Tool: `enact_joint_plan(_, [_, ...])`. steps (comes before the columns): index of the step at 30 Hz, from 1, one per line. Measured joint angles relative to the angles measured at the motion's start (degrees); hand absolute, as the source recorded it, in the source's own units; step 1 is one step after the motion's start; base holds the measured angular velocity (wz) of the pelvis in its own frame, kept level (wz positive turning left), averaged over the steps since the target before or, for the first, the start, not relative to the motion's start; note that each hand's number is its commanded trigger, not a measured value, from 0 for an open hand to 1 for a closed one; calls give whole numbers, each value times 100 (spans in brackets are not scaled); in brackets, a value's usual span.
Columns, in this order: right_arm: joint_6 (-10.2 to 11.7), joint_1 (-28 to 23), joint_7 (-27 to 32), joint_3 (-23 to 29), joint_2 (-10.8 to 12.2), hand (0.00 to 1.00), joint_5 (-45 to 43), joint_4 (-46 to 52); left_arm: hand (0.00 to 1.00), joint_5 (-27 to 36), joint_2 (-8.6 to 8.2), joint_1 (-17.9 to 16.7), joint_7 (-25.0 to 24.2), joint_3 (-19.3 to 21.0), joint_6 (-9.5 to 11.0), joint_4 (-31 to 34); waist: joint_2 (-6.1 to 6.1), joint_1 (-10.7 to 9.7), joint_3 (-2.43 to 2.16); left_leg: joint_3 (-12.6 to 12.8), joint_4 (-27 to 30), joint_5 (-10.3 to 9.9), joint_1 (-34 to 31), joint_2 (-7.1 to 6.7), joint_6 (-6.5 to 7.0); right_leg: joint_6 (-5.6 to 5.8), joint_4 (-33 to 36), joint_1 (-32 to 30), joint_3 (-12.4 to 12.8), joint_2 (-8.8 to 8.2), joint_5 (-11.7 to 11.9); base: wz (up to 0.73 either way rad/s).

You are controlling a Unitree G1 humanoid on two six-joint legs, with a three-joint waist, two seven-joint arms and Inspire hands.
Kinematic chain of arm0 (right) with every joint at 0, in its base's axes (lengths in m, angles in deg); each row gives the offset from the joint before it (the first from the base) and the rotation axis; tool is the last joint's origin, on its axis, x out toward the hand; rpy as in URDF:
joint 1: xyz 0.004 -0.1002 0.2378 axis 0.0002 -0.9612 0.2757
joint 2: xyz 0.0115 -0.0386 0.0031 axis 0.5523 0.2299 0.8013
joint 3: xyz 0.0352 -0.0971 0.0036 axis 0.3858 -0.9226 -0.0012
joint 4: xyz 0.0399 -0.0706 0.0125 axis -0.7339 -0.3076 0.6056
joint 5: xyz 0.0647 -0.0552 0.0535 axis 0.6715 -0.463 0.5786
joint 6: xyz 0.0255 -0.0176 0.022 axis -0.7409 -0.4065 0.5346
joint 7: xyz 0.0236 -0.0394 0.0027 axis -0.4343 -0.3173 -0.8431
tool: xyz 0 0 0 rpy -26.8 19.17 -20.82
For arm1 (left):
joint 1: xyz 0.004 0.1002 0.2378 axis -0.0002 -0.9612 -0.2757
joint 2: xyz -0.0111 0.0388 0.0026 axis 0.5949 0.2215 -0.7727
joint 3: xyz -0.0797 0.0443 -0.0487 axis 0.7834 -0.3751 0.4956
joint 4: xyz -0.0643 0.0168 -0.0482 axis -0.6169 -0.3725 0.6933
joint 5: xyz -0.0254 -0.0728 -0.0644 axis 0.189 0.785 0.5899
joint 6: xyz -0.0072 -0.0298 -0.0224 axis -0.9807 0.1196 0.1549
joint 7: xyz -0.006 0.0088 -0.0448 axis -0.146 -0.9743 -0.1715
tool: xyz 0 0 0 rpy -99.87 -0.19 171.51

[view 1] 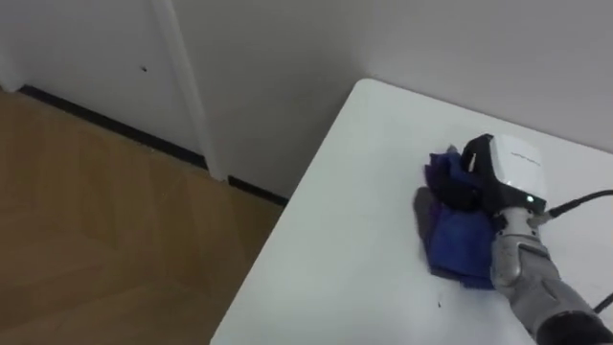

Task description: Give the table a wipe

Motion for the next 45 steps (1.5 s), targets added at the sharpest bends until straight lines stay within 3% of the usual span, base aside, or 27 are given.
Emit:
enact_joint_plan(3, [241, -533, 204, 698, -17, 100, 458, -221, 0, -24, 43, -108, 103, 224, 51, -19, -3, -219, -76, 292, -10, 0, 74, 1, 1, 3, -12, 104, 51, -22, -2, 12])
enact_joint_plan(5, [261, -804, 215, 1165, -26, 100, 713, -331, 0, -59, 43, -227, 187, 427, 52, -15, -37, -359, -120, 391, -9, 0, 119, -5, 1, 33, 13, 140, 38, -58, -20, 2])
enact_joint_plan(9, [356, -1296, 359, 1876, -101, 100, 1264, -549, 0, -50, 36, -367, 303, 685, 52, -15, -74, -672, -126, 501, 1, -7, 160, -27, 13, 88, 11, 190, 52, -77, -52, -5])
enact_joint_plan(13, [426, -1652, 392, 2087, -198, 100, 1539, -682, 0, -62, -9, -374, 347, 703, 49, -17, -64, -748, -127, 586, 2, -65, 259, 5, 82, 127, 5, 310, 264, -41, -80, -13])
enact_joint_plan(15, [407, -1769, 379, 2226, -191, 100, 1562, -596, 0, -219, -140, -377, 350, 719, 37, -13, -16, -776, -138, 593, 149, -133, 232, 31, 61, 114, 12, 330, 319, -8, -74, -12])
enact_joint_plan(19, [128, -1738, 339, 2177, -122, 100, 1382, -316, 0, -295, -262, -333, 341, 606, -43, -26, 47, -742, -150, 656, 231, -149, 264, 74, 33, 69, 10, 352, 336, 15, -81, -8])
enact_joint_plan(22, [-230, -1723, 381, 2053, -28, 100, 1174, 156, 0, -286, -350, -341, 328, 531, -119, -92, 154, -568, -122, 780, 208, -134, 353, 126, 12, 18, 34, 290, 558, 84, -45, -45])
enact_joint_plan(23, [-379, -1693, 381, 1916, 54, 100, 1029, 404, 0, -282, -395, -331, 327, 516, -179, -92, 178, -501, -92, 780, 193, -140, 353, 148, 2, -8, 32, 253, 650, 120, -22, -56])
enact_joint_plan(25, [-565, -1622, 364, 1632, 208, 100, 670, 791, 0, -282, -404, -202, 311, 375, -186, -217, 234, -412, -81, 782, 183, -149, 342, 152, -13, -42, 60, 165, 757, 170, 4, -52])
enact_joint_plan(28, [-826, -1232, 84, 743, 450, 100, -38, 1322, 0, -267, -411, 35, 290, 256, -189, -321, 265, -160, -27, 847, 180, -170, 323, 194, -62, -117, 326, -102, 869, 183, -34, -57])
enact_joint_plan(30, [-909, -705, -234, -126, 616, 100, -726, 1507, 0, -169, -398, 255, 296, 53, -184, -342, 272, 10, 64, 887, 267, -183, 229, 200, -82, -143, 679, -328, 542, 60, -136, -24])
enact_joint_plan(32, [-907, -331, -397, -593, 786, 100, -932, 1523, 0, -143, -362, 441, 295, -155, -159, -337, 239, 101, 138, 885, 425, -215, 108, 193, -74, -143, 967, -552, 355, -75, -275, 8])
enact_joint_plan(35, [-899, 119, -584, -1017, 958, 100, -1273, 1482, 0, -58, -356, 611, 294, -275, -97, -329, 277, 459, 141, 929, 753, -365, -177, 175, -40, -137, 1463, -934, 274, -228, -429, -5])
enact_joint_plan(37, [-840, 274, -587, -1085, 953, 100, -1395, 1356, 0, -78, -332, 654, 293, -250, -88, -340, 333, 606, 142, 916, 915, -436, -286, 210, 2, -122, 1618, -1046, 211, -283, -443, 3])
enact_joint_plan(38, [-845, 299, -583, -1068, 952, 100, -1371, 1303, 0, -78, -300, 668, 292, -216, -87, -365, 364, 694, 142, 918, 928, -460, -292, 253, 23, 33, 1891, -1167, 112, -381, -485, 3])
enact_joint_plan(39, [-837, 315, -528, -1036, 944, 100, -1368, 1224, 0, -70, -235, 670, 292, -216, -86, -377, 364, 713, 139, 972, 982, -508, -355, 273, 23, 128, 2385, -1359, 3, -744, -571, 5])
enact_joint_plan(40, [-837, 318, -487, -1022, 944, 100, -1368, 1189, 0, -69, -194, 678, 292, -215, -86, -377, 345, 708, 128, 1013, 1036, -535, -372, 284, 14, 177, 2577, -1435, 10, -997, -603, 16])
enact_joint_plan(41, [-826, 329, -386, -1024, 946, 100, -1359, 1062, 0, -57, -98, 717, 291, -211, -83, -378, 334, 699, 117, 1081, 1100, -569, -404, 343, -32, 256, 2728, -1497, 13, -1457, -606, 25])
enact_joint_plan(42, [-787, 393, -230, -1031, 949, 100, -1238, 819, 0, -57, 3, 826, 292, -190, -70, -377, 315, 705, 106, 1070, 1234, -622, -441, 485, -116, 366, 2629, -1499, 52, -1743, -529, 26])
enact_joint_plan(43, [-752, 425, -165, -1038, 954, 100, -1135, 706, 0, -57, 63, 874, 293, -180, -53, -376, 298, 715, 95, 1089, 1282, -647, -468, 581, -163, 405, 2506, -1486, 119, -1836, -472, 26])
enact_joint_plan(44, [-682, 449, -67, -1034, 953, 100, -891, 559, 0, -60, 171, 974, 293, -181, -43, -377, 253, 706, 70, 1097, 1420, -684, -553, 774, -282, 436, 2165, -1418, 219, -1940, -259, 29])
enact_joint_plan(45, [-578, 380, 1, -920, 952, 100, -762, 465, 0, -60, 248, 1046, 293, -172, -43, -375, 224, 629, 55, 1027, 1592, -744, -671, 956, -419, 449, 1776, -1277, 141, -2002, 25, 30])
